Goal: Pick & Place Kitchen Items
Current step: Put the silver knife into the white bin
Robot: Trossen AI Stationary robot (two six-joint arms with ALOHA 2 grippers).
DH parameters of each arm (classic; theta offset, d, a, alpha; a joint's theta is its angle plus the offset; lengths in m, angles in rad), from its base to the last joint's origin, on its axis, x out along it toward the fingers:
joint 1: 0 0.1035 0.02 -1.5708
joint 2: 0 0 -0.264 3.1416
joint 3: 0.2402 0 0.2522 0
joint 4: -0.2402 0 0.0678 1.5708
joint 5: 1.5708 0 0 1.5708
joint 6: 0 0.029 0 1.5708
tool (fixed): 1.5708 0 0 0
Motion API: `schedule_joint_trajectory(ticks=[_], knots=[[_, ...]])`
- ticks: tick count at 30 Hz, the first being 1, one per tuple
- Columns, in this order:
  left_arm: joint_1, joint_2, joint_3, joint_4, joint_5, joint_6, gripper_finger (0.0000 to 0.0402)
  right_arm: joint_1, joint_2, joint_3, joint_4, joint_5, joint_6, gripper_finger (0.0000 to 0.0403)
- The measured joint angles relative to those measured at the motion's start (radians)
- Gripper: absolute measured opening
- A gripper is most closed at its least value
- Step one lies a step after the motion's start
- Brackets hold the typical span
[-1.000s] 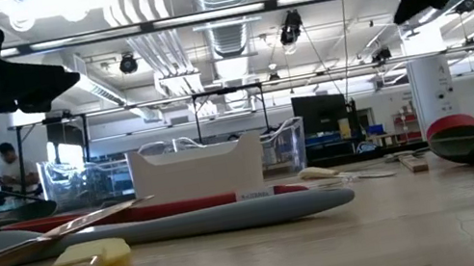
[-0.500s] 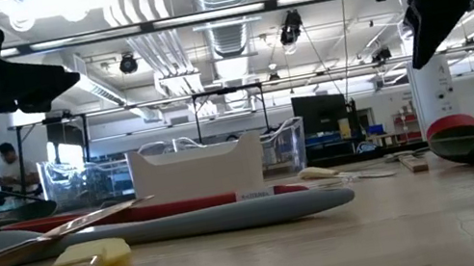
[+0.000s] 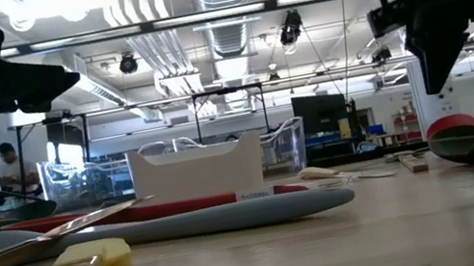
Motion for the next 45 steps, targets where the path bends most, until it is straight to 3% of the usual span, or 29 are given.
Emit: schedule_joint_trajectory(ticks=[7, 12, 34, 45], knots=[[0.000, 0.000, 0.000, 0.000, 0.000, 0.000, 0.0227, -0.115, 0.092, 0.000, 0.004, -0.034, -0.126, 0.0141], [0.000, 0.000, 0.000, 0.000, 0.000, 0.000, 0.0227, -0.160, 0.160, 0.000, 0.040, -0.118, -0.190, 0.0129], [0.000, 0.000, 0.000, 0.000, 0.000, 0.000, 0.0227, -0.165, 0.348, -0.038, 0.120, -0.131, -0.227, 0.0124], [0.000, 0.000, 0.000, 0.000, 0.000, 0.000, 0.0227, -0.182, 0.377, -0.044, 0.148, -0.134, -0.216, 0.0041]])
